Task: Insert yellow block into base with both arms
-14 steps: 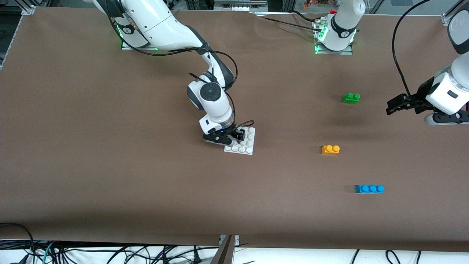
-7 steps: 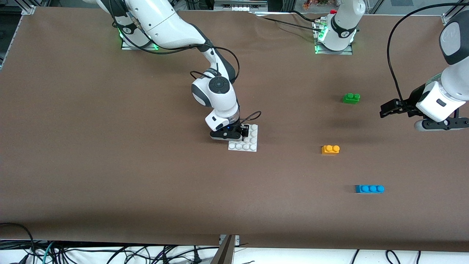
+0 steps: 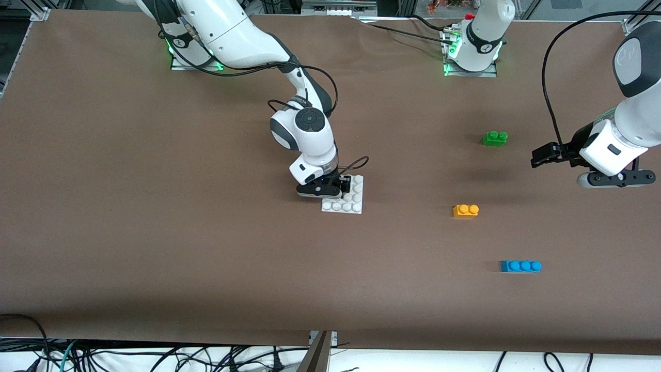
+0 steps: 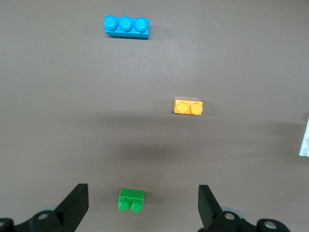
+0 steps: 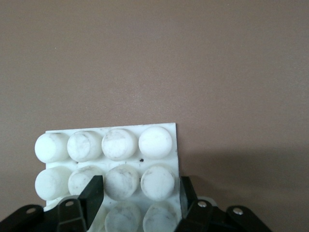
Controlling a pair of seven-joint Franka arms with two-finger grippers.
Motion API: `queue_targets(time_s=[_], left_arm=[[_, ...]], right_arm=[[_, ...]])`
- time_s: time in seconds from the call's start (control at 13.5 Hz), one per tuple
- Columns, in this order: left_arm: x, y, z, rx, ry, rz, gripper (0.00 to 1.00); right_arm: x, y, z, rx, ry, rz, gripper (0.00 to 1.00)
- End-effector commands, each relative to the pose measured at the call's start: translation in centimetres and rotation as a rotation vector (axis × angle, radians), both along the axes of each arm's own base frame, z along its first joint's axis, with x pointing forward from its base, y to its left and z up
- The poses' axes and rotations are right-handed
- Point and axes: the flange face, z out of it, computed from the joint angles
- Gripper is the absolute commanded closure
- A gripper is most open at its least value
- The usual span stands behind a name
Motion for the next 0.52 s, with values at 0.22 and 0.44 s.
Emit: queue_targets(time_s=[0.22, 0.44], left_arm=[[0.3, 0.0, 0.8, -0.014, -0.006, 0.004, 0.0], [0.3, 0.1, 0.9, -0.014, -0.008, 0.005, 0.0]], right_arm=[[1.3, -0.9, 2.8, -0.076, 0.024, -0.017, 0.21], [1.3, -1.2, 5.5, -0.106, 0.039, -0.009, 0.15]])
